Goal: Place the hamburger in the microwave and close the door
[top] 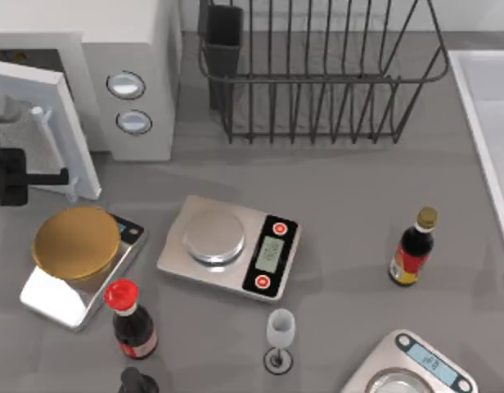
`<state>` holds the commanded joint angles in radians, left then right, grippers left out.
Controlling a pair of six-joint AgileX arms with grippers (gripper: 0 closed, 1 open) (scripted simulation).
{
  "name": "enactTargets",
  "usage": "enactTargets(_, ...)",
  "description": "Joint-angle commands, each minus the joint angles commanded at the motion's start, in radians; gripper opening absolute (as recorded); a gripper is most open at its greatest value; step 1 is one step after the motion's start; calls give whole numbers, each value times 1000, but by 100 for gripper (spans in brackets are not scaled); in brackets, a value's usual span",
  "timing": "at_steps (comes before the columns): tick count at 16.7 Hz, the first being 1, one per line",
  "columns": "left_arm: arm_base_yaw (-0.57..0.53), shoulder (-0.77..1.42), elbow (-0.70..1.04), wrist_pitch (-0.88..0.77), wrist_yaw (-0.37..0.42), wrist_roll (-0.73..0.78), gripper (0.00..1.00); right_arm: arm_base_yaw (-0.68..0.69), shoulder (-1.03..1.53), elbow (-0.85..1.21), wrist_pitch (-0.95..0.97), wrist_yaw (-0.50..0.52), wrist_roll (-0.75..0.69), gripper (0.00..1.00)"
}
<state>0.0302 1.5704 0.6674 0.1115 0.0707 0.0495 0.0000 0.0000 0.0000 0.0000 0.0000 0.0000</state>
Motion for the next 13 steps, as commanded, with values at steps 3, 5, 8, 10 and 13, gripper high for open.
enactTargets(3,3,1,-18,16,-23,-4,0,0,0,0,0,0,0,100)
enactTargets(5,3,1,-18,16,-23,-4,0,0,0,0,0,0,0,100)
enactTargets(8,-3,6,1,14,-20,-7,0,0,0,0,0,0,0,100)
enactTargets(10,-5,52,48,10,-20,-8,0,0,0,0,0,0,0,100)
enactTargets(13,-8,121,119,3,-21,-9,0,0,0,0,0,0,0,100)
